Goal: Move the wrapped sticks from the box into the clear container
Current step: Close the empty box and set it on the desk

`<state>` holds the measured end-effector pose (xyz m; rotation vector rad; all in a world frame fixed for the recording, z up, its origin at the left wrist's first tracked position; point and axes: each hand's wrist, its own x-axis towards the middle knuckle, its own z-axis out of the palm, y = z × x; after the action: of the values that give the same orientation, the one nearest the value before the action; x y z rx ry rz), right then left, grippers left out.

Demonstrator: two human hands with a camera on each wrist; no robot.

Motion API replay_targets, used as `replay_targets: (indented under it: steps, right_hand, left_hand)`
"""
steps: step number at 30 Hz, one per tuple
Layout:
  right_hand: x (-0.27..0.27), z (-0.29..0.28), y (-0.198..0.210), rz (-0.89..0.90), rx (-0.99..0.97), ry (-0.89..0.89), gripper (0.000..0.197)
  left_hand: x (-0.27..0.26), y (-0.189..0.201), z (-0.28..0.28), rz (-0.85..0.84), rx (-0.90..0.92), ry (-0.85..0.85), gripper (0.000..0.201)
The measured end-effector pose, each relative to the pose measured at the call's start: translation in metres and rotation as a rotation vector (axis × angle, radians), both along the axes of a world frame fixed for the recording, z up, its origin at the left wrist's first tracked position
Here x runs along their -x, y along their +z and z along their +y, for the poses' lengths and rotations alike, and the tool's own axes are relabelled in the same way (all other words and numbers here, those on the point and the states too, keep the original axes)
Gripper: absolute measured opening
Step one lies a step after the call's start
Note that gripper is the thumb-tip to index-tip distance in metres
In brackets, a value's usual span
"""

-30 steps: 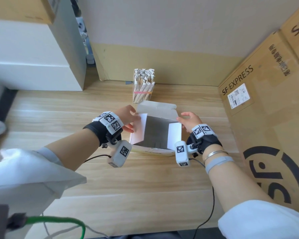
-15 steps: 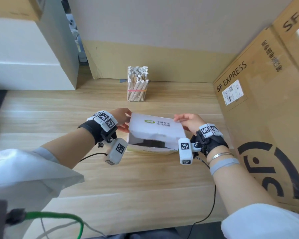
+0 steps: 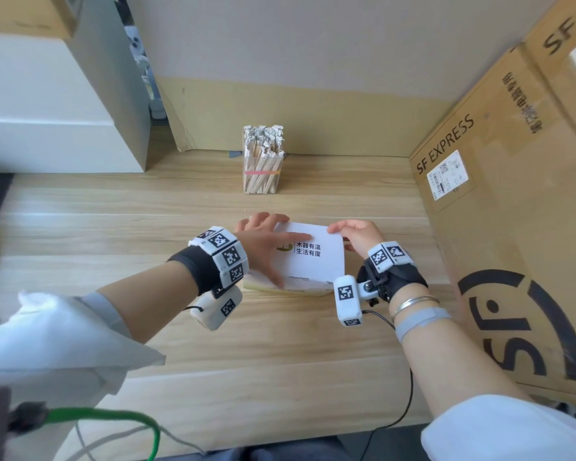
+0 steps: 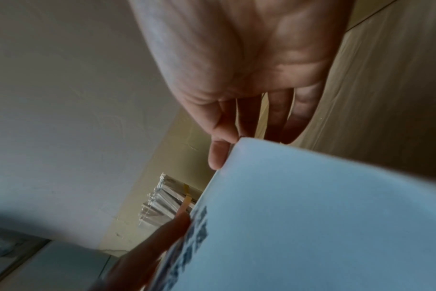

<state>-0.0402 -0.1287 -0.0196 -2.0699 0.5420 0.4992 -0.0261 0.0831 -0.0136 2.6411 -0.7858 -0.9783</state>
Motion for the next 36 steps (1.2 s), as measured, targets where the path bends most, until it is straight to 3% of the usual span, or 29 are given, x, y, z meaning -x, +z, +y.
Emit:
replay_targets:
  steps: [7, 10, 13, 17, 26, 36]
  right_hand:
    - [0.0, 0.003, 0.007, -0.054, -0.007, 0.059, 0.019]
    - [0.001, 0.003, 0.005, -0.074, -0.025, 0.073, 0.007]
    - [0.004, 0.002, -0.002, -0.08, 0.003, 0.107, 0.017]
    - [0.006, 0.005, -0.008, -0.104, 0.002, 0.105, 0.025]
    - [-0.001, 0.005, -0.019, -0.19, 0.122, 0.05, 0.029]
    - [-0.065, -0.047, -0.002, -0.306, 0.159, -0.057, 0.047]
  left_hand:
    - [-0.005, -0.001, 0.0, -0.031, 0.003, -0.009, 0.09]
    - [-0.004, -0.003, 0.0, 0.0, 0.029, 0.092, 0.084]
    - [-0.008, -0.007, 0.005, 0.059, 0.087, 0.331, 0.082]
    - [-0.007, -0.016, 0.007, 0.184, 0.072, 0.514, 0.098]
    - [-0.006, -0.027, -0.015, 0.135, 0.139, 0.639, 0.1]
    - [-0.063, -0.015, -0.071, 0.013, 0.469, 0.655, 0.068]
